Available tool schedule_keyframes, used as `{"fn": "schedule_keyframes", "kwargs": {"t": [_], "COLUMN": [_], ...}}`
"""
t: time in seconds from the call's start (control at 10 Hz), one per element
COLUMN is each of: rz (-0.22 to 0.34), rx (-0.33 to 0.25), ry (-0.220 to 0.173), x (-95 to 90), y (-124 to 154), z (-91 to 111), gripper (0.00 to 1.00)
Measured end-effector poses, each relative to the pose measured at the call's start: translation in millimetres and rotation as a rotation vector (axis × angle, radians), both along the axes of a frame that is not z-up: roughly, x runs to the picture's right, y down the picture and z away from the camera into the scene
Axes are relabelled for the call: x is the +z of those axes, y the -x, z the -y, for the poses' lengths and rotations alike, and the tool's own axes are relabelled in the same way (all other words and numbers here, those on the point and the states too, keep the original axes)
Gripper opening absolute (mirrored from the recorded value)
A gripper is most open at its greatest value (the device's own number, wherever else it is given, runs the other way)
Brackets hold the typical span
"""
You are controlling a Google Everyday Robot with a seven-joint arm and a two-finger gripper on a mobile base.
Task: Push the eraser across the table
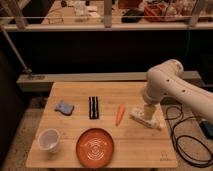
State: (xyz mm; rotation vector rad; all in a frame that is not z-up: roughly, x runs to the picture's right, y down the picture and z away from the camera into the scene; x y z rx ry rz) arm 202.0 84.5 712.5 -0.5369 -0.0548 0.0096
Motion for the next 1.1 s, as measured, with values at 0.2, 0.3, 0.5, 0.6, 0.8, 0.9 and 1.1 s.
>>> {"fn": "schedule_keyframes", "kwargs": {"t": [0.2, 0.3, 0.5, 0.6, 0.8, 0.9, 1.1], "rz": [0.029, 0.037, 0.062, 0.077, 0.102, 0.113, 0.133], "rx": [-0.009, -0.011, -0.015, -0.017, -0.023, -0.018, -0.013], "ry": [-0.004, -0.007, -0.019, -0.022, -0.026, -0.028, -0.033], "x": [5.8, 7.7, 14.4, 17.7, 22.6, 25.2, 30.8], "y": [29, 34, 45, 50, 65, 70, 76], "z": [4, 6, 5, 5, 3, 3, 1], "gripper": [0.80, 0.80, 0.80, 0.80, 0.80, 0.80, 0.80]}}
